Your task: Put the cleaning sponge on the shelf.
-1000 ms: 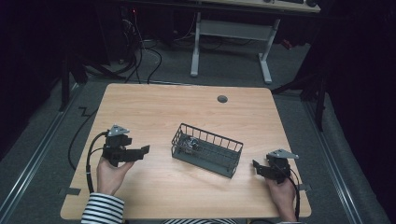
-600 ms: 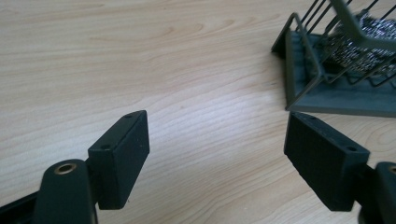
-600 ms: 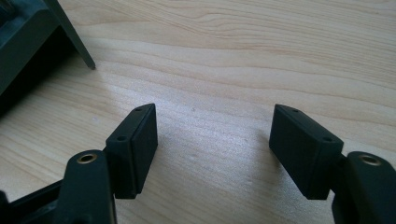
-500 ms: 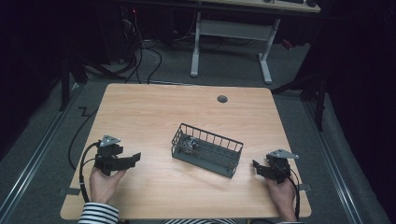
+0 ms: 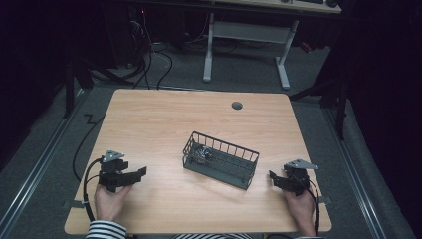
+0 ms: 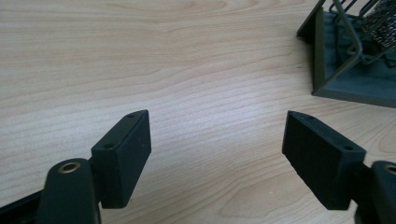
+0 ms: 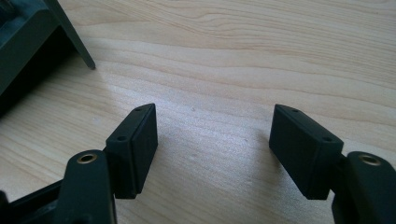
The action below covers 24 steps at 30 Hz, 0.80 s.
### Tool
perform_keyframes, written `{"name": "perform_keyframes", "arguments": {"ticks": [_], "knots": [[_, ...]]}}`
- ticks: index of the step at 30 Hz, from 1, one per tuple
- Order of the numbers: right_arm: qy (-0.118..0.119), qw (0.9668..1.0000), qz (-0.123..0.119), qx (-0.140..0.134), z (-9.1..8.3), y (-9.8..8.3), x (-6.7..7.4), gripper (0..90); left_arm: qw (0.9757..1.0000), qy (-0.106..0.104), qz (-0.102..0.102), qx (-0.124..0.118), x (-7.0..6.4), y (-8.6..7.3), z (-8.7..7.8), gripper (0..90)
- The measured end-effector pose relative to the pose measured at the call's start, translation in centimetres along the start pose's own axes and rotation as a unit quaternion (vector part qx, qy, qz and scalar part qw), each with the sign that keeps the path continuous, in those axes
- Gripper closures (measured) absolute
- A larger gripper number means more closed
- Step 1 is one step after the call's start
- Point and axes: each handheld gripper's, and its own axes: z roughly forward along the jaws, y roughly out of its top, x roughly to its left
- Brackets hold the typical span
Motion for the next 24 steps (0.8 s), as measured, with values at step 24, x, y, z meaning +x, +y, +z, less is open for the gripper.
{"name": "perform_keyframes", "arguments": {"ticks": [24], "knots": [[0.000,1.0000,0.001,0.000,0.0,0.0,0.0,32.8,0.9995,0.033,0.000,0.001,0.4,-2.5,2.4,26.2]]}}
